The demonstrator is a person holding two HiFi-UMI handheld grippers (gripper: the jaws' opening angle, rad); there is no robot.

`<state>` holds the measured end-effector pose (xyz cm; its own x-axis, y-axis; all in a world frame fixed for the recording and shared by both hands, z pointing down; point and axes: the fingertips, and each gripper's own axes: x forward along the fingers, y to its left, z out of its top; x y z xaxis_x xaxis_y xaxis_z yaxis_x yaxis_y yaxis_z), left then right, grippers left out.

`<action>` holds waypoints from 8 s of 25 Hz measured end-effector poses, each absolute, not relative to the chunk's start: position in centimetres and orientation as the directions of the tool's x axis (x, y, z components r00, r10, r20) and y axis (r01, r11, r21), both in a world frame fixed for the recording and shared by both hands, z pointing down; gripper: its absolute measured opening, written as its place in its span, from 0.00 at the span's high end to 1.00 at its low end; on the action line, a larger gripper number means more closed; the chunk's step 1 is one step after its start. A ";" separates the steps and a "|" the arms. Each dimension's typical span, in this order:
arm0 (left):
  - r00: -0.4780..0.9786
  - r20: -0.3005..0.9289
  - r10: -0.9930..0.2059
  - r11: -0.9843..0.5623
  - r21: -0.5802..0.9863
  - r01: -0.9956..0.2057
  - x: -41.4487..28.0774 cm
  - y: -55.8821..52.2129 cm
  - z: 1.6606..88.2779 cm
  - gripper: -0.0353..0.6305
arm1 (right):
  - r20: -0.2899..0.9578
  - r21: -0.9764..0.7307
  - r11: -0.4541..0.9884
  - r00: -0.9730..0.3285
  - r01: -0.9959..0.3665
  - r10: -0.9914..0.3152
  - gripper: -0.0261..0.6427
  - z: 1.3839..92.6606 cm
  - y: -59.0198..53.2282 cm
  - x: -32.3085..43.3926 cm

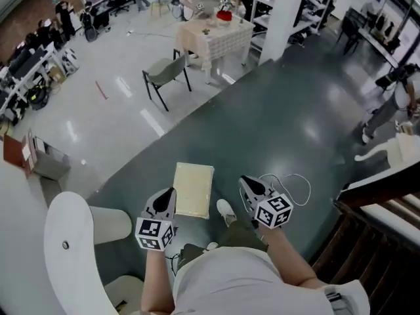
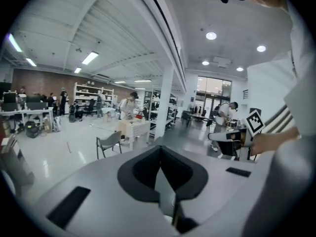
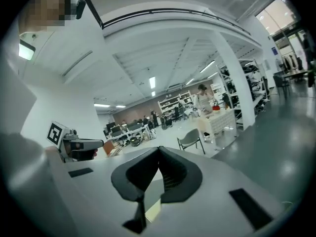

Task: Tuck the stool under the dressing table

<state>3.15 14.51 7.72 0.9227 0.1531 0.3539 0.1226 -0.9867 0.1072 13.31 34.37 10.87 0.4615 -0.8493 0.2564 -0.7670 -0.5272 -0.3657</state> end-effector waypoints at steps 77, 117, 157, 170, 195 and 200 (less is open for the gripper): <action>0.497 0.860 0.113 -0.355 0.502 -0.789 -2.6 20.0 71.7 0.43 | 0.790 -0.569 0.291 -0.609 -0.769 -0.065 0.38 71.9 8.5 25.9; 0.433 0.872 0.228 -0.683 0.460 -0.568 -11.4 17.6 72.6 0.45 | 0.834 -0.498 0.072 -0.499 -0.864 -0.235 0.43 72.3 12.5 17.1; 0.391 0.914 0.110 -0.663 0.361 -0.656 -42.6 8.8 71.4 0.51 | 0.826 -0.542 -0.179 -0.482 -0.821 -0.293 0.49 71.1 14.0 -12.4; 0.377 0.926 -0.009 -0.553 0.309 -0.774 -45.5 7.4 71.5 0.53 | 0.829 -0.546 -0.103 -0.518 -0.832 -0.212 0.49 71.6 14.7 -15.5; 0.368 0.923 -0.113 0.128 0.380 -0.916 -23.1 26.6 71.9 0.52 | 0.873 -0.474 0.749 -0.356 -0.462 0.333 0.47 72.4 10.5 1.2; 0.385 0.907 -0.171 0.203 0.414 -0.887 -17.6 26.5 72.7 0.52 | 0.898 -0.420 0.843 -0.288 -0.336 0.332 0.46 73.4 7.9 2.6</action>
